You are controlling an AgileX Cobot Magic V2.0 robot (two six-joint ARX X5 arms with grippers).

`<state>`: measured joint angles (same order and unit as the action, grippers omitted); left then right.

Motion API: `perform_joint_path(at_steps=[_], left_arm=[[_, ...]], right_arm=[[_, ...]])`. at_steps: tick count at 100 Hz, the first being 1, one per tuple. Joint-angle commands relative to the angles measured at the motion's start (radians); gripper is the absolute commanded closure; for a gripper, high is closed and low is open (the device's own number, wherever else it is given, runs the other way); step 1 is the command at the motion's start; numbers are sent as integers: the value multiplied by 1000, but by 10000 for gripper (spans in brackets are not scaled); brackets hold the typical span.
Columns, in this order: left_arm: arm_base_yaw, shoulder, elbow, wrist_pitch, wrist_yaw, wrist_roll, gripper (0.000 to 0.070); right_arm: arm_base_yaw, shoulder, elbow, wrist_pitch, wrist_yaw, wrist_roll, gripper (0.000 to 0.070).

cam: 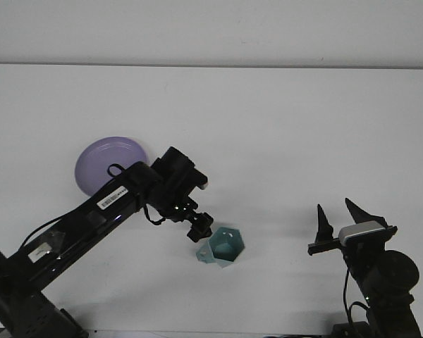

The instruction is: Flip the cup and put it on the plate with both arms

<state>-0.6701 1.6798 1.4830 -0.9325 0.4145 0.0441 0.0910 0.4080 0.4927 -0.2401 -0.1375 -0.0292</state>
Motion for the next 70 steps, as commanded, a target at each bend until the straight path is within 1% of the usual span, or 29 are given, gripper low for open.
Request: perform_joint_path(at_steps=[1, 7, 18, 46, 58, 60, 63, 65, 70], left_arm=[[-23, 48, 34, 0, -28, 20, 229], [-39, 78, 47, 8, -45, 20, 229], [-65, 119, 58, 45, -45, 19, 229], [-97, 212, 61, 75, -75, 20, 230], [-106, 235, 61, 79, -78, 20, 250], [-107, 236, 61, 81, -78, 22, 266], [-108, 236, 61, 84, -78, 28, 325], [-109, 236, 61, 89, -78, 34, 383], [-111, 235, 61, 98, -78, 48, 566]], right_arm=[[0, 3, 4, 16, 3, 11, 281], [0, 3, 4, 16, 3, 11, 281], [0, 3, 4, 16, 3, 11, 281], [0, 3, 4, 16, 3, 11, 281], [0, 3, 4, 16, 3, 11, 281], [0, 3, 4, 16, 3, 11, 281], [0, 3, 4, 15, 3, 11, 281], [0, 3, 4, 15, 3, 11, 281], [0, 3, 4, 15, 3, 11, 281]])
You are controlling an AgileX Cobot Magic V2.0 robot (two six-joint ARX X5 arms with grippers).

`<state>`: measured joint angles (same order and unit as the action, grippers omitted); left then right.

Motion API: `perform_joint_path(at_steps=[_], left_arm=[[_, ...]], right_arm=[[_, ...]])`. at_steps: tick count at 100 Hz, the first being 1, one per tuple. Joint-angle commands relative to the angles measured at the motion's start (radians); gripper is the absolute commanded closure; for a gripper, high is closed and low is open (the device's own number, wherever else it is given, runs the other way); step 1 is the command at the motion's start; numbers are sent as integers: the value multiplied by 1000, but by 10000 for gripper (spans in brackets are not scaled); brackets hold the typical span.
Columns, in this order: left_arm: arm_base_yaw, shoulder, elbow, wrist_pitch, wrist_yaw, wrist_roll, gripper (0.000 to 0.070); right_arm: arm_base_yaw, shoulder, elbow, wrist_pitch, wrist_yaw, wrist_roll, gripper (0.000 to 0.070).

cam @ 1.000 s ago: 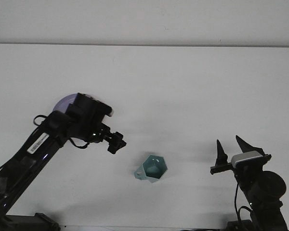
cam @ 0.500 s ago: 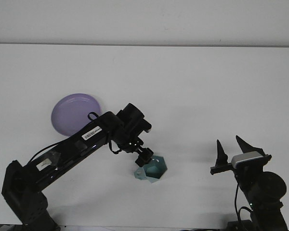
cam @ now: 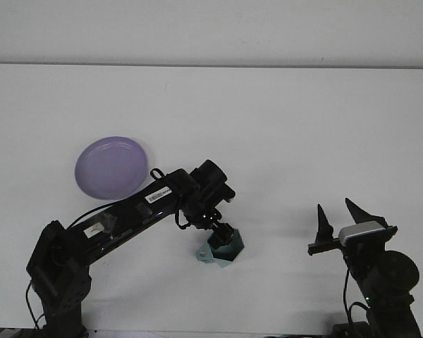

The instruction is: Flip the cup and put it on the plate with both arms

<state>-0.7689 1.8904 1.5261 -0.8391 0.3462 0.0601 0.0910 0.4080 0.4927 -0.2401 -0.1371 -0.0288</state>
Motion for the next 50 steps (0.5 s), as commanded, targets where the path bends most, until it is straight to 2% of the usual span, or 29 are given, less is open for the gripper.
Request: perform_joint_path(at_steps=[1, 4, 8, 39, 50], left_arm=[[-13, 25, 18, 5, -10, 35, 602], [-13, 24, 20, 3, -10, 40, 700], [-13, 23, 20, 3, -10, 42, 684], [3, -1, 29, -15, -10, 40, 687], [31, -24, 46, -32, -31, 40, 687]], right_arm=[[0, 3, 4, 15, 3, 10, 281], [0, 3, 4, 15, 3, 10, 281], [0, 3, 4, 14, 3, 10, 281], [0, 3, 4, 14, 3, 10, 281], [0, 3, 4, 11, 3, 10, 281]])
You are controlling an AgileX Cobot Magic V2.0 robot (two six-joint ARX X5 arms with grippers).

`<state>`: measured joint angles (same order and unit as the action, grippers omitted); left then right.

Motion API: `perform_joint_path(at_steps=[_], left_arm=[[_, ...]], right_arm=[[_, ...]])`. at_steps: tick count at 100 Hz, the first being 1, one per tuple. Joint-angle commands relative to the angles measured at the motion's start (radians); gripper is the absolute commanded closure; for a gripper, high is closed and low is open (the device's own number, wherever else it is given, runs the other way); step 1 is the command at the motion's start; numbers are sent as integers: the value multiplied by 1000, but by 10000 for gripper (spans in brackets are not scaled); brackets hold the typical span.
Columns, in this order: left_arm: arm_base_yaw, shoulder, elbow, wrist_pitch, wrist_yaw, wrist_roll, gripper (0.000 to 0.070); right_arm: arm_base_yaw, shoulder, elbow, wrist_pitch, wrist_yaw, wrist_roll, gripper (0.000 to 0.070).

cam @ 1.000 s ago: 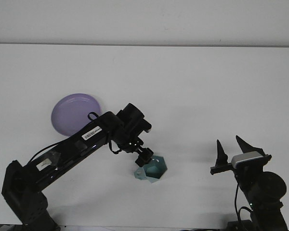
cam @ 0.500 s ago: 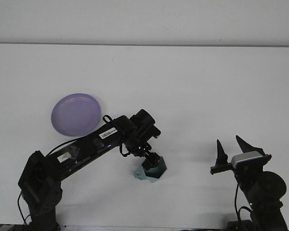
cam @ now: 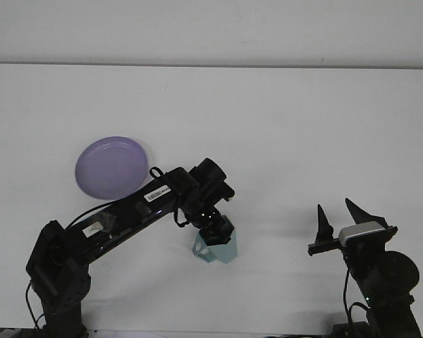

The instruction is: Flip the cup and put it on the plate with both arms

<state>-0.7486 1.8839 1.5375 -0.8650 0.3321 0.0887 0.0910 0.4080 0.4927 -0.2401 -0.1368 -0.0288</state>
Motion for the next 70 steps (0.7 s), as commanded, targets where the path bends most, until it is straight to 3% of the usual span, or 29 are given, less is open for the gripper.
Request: perform_joint_path(at_steps=[1, 40, 60, 70], left_arm=[[14, -20, 36, -6, -19, 12, 687], [333, -190, 51, -23, -93, 14, 687], [555, -210, 127, -80, -97, 61, 687], [642, -210, 138, -73, -140, 74, 688]], right_arm=[[0, 3, 4, 11, 3, 10, 281], [0, 3, 4, 7, 3, 11, 281], [1, 3, 4, 8, 2, 14, 281], [1, 3, 4, 7, 2, 14, 281]])
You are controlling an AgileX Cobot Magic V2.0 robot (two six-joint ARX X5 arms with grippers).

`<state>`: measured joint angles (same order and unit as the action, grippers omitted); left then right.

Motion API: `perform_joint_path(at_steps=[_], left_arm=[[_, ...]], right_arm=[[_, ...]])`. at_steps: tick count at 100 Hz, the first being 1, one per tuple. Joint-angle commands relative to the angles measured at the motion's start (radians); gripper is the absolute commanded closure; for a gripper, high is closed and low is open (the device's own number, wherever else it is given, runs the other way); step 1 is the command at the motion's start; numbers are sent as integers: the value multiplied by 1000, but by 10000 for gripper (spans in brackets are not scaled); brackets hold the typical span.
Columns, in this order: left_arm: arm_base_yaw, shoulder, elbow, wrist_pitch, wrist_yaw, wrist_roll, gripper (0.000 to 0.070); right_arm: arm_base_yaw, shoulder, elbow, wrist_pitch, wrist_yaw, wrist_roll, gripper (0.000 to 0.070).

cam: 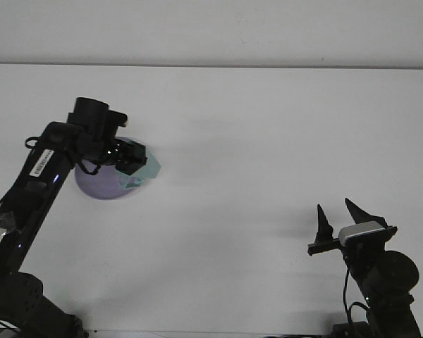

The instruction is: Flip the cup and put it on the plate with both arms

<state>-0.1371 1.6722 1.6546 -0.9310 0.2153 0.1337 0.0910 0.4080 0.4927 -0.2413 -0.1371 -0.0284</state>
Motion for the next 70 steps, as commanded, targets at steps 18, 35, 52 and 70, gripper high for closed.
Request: perform_joint_path(at_steps=[18, 35, 52, 70], left_arm=[[150, 37, 21, -7, -63, 64, 688], [205, 106, 21, 30, -63, 64, 688], [210, 181, 21, 69, -76, 71, 687], [210, 241, 21, 70, -113, 79, 688]], right_arm=[[1, 3, 4, 9, 3, 14, 281], [1, 3, 4, 5, 3, 14, 281], [1, 4, 4, 2, 3, 14, 281], [1, 5, 4, 0, 3, 14, 281]])
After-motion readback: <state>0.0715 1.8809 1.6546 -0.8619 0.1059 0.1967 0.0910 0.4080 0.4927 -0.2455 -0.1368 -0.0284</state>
